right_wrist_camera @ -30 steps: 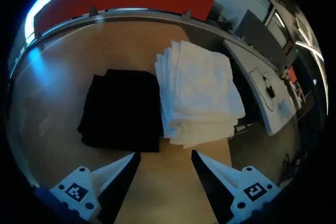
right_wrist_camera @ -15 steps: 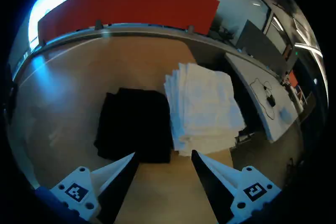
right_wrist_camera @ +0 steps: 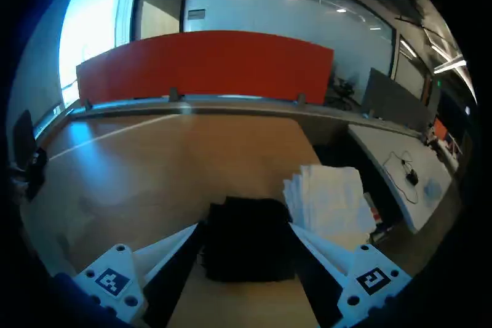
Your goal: Fold towel
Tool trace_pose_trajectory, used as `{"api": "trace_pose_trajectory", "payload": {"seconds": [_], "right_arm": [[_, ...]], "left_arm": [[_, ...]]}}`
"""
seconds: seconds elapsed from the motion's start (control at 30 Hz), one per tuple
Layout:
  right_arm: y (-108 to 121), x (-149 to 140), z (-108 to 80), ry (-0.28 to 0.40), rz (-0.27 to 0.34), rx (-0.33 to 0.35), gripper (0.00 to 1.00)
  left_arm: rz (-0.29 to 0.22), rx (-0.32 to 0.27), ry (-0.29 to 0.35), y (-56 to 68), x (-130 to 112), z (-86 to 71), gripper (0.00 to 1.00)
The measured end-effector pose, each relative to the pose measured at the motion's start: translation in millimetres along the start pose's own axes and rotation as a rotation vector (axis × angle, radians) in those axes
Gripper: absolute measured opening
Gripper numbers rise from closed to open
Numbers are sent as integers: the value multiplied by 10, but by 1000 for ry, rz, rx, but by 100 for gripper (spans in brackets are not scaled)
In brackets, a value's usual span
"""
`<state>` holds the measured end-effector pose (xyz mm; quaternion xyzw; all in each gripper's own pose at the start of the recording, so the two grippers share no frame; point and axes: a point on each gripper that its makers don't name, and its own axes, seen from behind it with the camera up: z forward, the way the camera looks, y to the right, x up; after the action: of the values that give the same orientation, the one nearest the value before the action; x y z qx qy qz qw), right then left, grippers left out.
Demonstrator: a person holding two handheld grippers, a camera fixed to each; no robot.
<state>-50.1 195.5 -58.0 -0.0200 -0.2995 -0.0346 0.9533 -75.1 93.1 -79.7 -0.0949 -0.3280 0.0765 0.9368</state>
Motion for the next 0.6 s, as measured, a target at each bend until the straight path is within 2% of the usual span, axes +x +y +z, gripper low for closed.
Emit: {"api": "trace_pose_trajectory", "payload": {"seconds": [0.33, 0.6], "right_arm": [[-503, 541, -141, 174, 25, 69, 93], [-766, 823, -229, 266, 45, 97, 93]], "left_arm": [[-4, 18, 69, -68, 190, -18, 98], [-27, 25, 136, -126, 368, -18, 97]]}}
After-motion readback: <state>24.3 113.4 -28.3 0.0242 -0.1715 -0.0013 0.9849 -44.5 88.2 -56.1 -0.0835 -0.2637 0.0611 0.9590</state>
